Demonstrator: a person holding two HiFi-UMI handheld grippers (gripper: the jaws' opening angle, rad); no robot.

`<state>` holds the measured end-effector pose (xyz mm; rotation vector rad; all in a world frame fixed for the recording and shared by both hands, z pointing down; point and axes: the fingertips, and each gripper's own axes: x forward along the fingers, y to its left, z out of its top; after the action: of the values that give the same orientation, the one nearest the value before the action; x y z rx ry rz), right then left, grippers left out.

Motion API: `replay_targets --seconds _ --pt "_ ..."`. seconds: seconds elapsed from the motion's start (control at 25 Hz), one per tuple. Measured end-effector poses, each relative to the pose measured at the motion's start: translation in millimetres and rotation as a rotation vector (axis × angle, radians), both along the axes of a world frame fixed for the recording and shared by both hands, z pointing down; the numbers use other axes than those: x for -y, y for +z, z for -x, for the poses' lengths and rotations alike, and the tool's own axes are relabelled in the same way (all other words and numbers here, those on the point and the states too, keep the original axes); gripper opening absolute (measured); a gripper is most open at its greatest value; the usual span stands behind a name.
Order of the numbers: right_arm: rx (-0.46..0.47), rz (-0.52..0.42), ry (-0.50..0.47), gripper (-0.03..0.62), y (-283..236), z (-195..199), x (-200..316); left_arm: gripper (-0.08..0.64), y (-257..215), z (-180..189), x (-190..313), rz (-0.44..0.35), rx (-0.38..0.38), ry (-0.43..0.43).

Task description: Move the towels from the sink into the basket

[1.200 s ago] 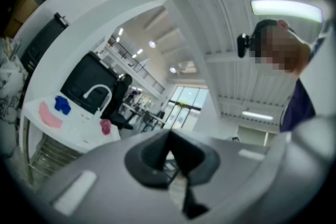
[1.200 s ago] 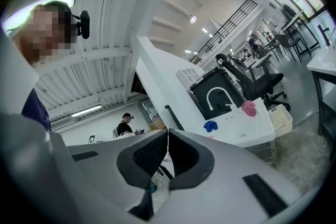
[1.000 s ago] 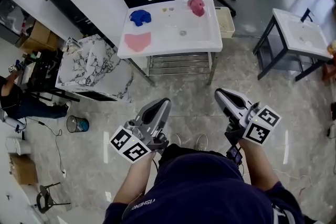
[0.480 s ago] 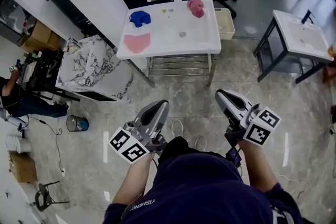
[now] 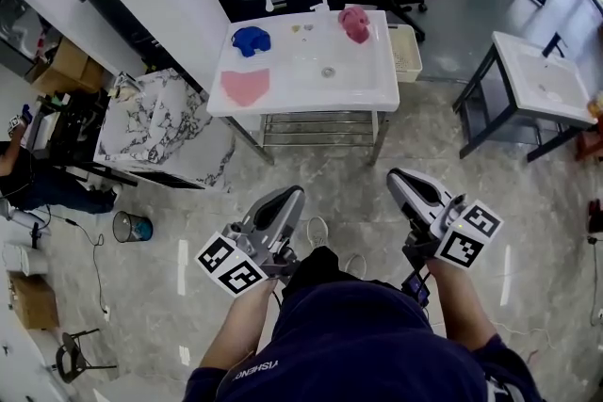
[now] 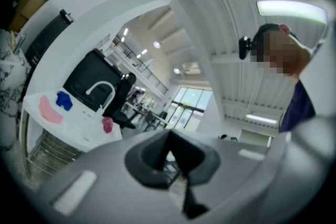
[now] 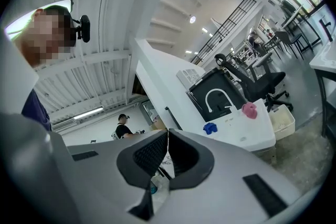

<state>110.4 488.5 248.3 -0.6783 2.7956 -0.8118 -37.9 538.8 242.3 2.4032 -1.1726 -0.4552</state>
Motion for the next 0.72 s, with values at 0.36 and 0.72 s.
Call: replay_targets --seconds 0.36,0.72 --pt "-0.029 0.010 0.005 0.009 7.3 45.0 51.4 0.003 10.3 43.7 54.8 0.017 -0.033 0.024" --pt "-0.072 0.000 0.025 0.009 6.7 108.6 112.1 0.003 9.4 102.5 125.5 0.015 -0.042 0.066"
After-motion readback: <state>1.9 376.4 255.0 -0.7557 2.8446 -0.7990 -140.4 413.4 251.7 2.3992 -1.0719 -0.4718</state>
